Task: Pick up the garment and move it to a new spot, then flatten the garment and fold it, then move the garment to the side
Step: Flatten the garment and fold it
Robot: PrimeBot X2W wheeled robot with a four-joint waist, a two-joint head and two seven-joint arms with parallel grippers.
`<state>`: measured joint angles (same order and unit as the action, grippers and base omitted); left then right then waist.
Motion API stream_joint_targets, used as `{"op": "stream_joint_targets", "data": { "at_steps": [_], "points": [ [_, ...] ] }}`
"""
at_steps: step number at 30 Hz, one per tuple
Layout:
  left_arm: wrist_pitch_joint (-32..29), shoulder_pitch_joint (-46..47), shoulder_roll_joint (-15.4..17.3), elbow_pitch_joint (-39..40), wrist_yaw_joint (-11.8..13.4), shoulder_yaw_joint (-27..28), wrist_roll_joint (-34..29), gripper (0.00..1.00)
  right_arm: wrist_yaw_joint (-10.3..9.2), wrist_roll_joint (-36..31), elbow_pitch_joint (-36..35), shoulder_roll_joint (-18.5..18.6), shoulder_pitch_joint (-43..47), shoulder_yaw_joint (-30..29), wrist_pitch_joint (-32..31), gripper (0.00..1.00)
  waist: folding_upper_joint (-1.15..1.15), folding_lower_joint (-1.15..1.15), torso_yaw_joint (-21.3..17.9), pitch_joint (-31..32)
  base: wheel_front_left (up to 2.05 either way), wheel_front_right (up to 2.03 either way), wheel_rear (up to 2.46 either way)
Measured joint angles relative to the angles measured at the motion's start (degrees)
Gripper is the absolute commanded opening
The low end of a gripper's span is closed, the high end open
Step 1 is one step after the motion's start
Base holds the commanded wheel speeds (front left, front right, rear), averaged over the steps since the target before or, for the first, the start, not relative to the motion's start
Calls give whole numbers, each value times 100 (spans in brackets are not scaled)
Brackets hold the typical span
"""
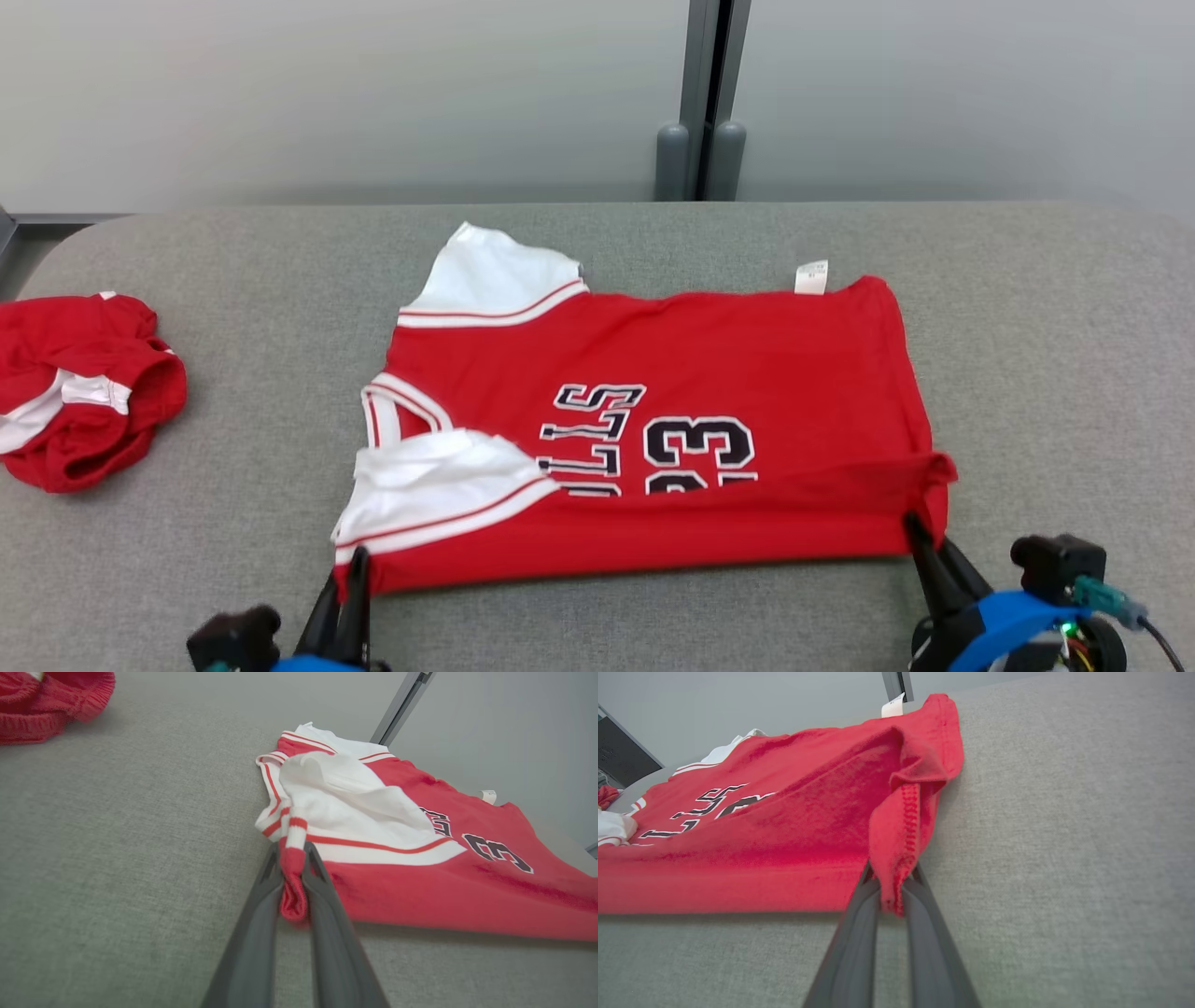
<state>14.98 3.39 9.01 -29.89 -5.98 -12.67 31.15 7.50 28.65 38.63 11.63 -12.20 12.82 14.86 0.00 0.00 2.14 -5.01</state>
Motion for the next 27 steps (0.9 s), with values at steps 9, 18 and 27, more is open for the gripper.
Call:
{"op": "stream_joint_targets", "data": {
  "at_steps": [9,18,27],
  "points": [
    [-37,-1252,-18,1084,546,45,-158,0,3,-73,-1080,62,1104,-331,-483,0,0,0,-29,83,0,0,0],
    [-142,-1382,-19,1343,704,-18,-231,100,0,-466,-1611,-218,1485,-816,-882,100,0,0,-61,56,0,0,0],
    [1,-1063,-34,1901,744,503,-694,100,-1,-913,-1959,-238,1175,-1044,-552,100,0,1,-154,112,0,0,0]
  ]
}}
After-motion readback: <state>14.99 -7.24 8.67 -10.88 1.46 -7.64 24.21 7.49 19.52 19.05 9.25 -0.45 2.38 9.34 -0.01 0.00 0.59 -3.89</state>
